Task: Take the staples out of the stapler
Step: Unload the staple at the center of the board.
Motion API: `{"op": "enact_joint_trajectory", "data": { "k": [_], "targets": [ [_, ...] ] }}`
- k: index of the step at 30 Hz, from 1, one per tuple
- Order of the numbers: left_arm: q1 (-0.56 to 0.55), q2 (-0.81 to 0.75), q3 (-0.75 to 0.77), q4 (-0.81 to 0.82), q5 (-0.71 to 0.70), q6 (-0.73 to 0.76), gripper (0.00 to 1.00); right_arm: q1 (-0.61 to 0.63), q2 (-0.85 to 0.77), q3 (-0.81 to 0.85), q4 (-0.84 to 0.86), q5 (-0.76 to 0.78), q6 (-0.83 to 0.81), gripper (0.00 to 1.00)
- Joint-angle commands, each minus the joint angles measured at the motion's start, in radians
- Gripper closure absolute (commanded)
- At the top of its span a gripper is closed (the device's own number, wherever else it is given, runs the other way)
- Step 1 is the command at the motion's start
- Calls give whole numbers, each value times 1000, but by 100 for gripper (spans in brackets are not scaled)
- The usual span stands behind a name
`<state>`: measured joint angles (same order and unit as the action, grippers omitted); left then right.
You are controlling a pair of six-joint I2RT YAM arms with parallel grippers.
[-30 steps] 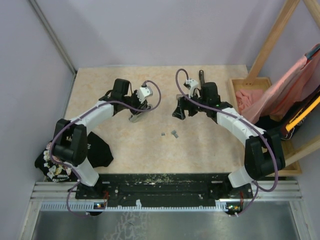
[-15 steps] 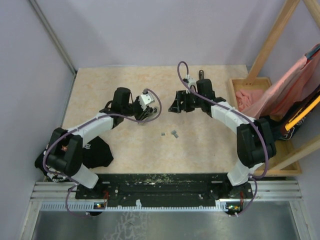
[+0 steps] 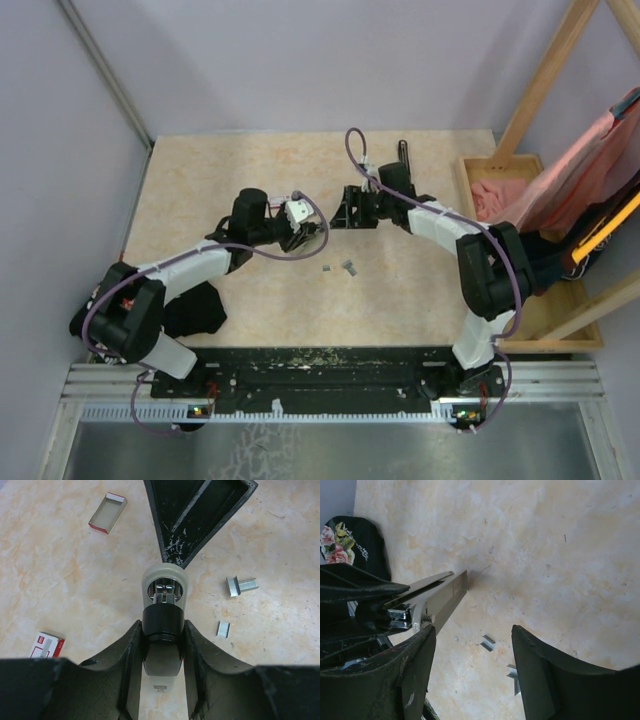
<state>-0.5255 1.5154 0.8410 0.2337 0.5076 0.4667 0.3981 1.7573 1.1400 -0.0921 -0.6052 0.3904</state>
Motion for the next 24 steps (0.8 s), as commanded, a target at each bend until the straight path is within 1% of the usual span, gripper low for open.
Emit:
{"op": "enact_joint_trajectory", "data": {
  "k": [1, 6, 12, 17, 24],
  "targets": [
    [-19, -10, -6, 79, -18, -7, 100, 16, 0, 67, 58, -32, 34, 38],
    [-32, 4, -1, 79, -48, -2, 100, 18, -13, 61, 70, -40, 40, 38],
    [-42, 11, -2, 79, -68, 6, 100, 18, -94, 38, 91, 60, 39, 36],
    [-48, 10, -5, 76, -67, 11, 100, 18, -148, 34, 109, 50, 49, 32],
    [-53, 9, 0, 73, -63, 14, 100, 19, -129, 27, 105, 36, 50, 32]
  ]
}}
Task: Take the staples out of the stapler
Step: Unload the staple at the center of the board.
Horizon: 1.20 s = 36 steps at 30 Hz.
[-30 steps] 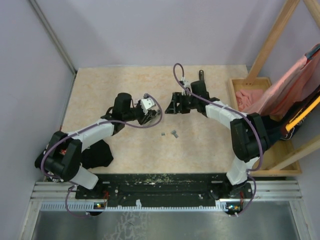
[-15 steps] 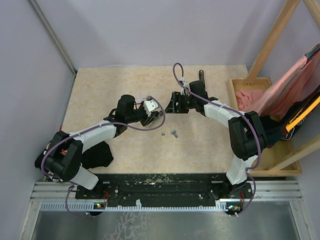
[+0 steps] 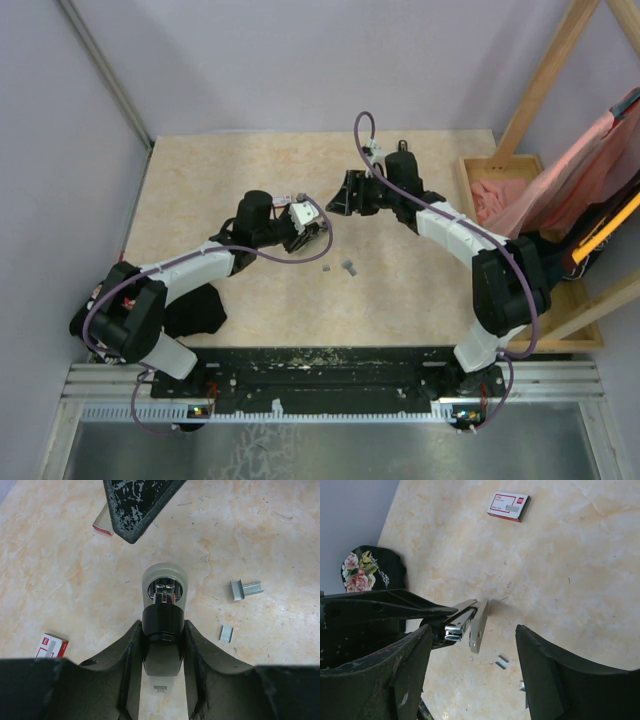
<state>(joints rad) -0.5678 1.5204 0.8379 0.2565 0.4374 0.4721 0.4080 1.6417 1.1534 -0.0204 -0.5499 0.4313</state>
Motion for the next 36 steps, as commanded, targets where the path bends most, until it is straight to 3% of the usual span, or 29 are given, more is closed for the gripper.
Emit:
{"op": "enact_joint_trajectory", "data": {
  "k": [1, 13, 25, 36],
  "targets": [
    [-10, 5, 4, 49, 9, 7, 100, 12, -7, 14, 32, -16, 5, 32],
    [-12, 4, 7, 40, 26, 9, 100, 41, 84, 19, -23, 27, -53, 33],
    [-12, -25, -12, 50, 35, 13, 100, 40, 122, 17, -59, 92, -95, 50],
    [-7, -46, -22, 49, 62, 13, 100, -38, 163, 3, -73, 65, -105, 54]
  ]
}}
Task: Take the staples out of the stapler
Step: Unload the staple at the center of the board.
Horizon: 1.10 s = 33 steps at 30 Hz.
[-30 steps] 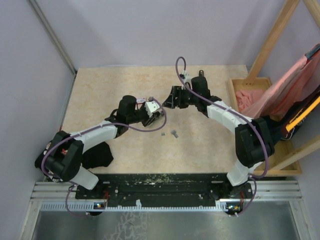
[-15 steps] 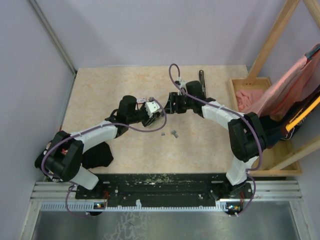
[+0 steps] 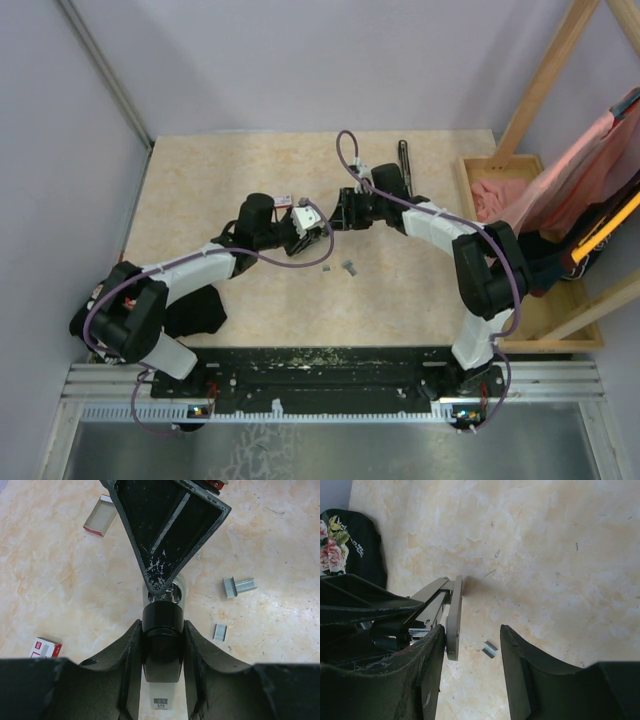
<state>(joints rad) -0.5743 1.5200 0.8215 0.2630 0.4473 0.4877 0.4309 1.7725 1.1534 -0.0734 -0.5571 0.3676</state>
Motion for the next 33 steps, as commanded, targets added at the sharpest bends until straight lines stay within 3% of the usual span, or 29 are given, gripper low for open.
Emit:
{"op": "enact_joint_trajectory", "data": {
  "k": [1, 6, 19, 26, 33],
  "targets": [
    [-1, -43, -7, 43, 51, -1, 100, -62, 34, 2, -18, 62, -43, 54],
    [-1, -21, -7, 48, 60, -6, 100, -63, 62, 6, -15, 9, -43, 55],
    [-1, -2, -23, 99, 0, -39, 100, -66, 105, 8, 11, -96, 3, 74],
    [-1, -1, -20, 95, 12, -34, 100, -84, 78, 8, 17, -67, -12, 61],
    [0, -11, 1, 43, 88, -2, 100, -94, 30, -24, 91, -176, -142, 45]
  ]
}}
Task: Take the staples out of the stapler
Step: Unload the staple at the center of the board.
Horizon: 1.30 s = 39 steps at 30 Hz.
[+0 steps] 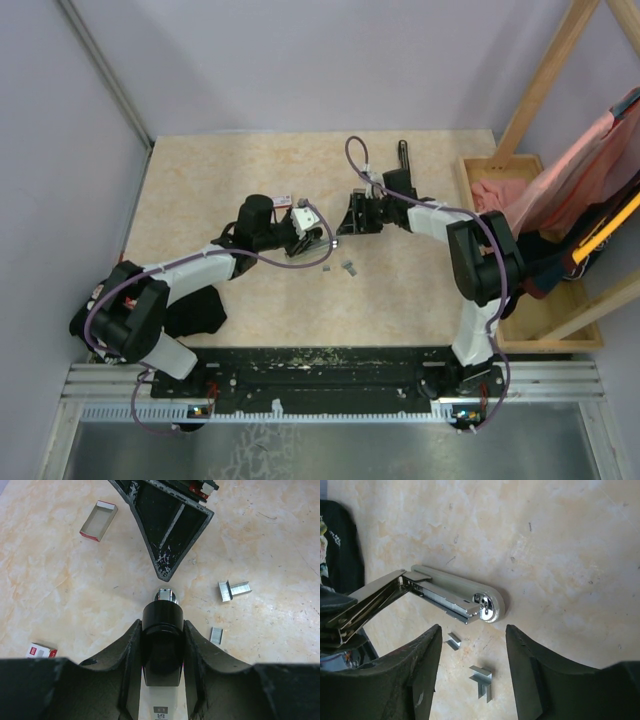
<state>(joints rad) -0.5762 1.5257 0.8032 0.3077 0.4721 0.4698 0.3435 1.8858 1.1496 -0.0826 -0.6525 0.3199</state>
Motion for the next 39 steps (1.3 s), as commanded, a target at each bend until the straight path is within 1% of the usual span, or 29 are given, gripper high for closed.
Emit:
{"op": "enact_joint_trajectory", "data": {
  "k": [1, 7, 11, 14, 18, 22, 26, 32, 39],
  "targets": [
    [2, -20, 21, -7, 67, 19, 100, -7, -88, -24, 105, -94, -123, 44],
    [4, -32, 24, -15, 73, 19, 100, -6, -93, -19, 83, -131, -295, 43],
    [6, -39, 27, -17, 91, 17, 100, -5, -90, -37, 99, -137, -328, 43],
    [8, -44, 31, -22, 98, 16, 100, -5, -70, -21, 85, -143, -274, 43],
    [7, -44, 32, -24, 99, 15, 100, -5, -12, 22, 54, -165, -125, 45],
    [7, -46, 23, -9, 77, 7, 100, -6, 28, 24, 81, -205, -8, 46],
    [7, -50, 13, 9, 54, -1, 100, -5, 43, 10, 117, -226, 70, 48],
    [7, -39, 16, 14, 55, -12, 100, -5, 72, -1, 155, -254, 144, 51],
    [6, -42, 15, 14, 50, -13, 100, -7, 95, -6, 159, -230, 162, 52]
  ]
}}
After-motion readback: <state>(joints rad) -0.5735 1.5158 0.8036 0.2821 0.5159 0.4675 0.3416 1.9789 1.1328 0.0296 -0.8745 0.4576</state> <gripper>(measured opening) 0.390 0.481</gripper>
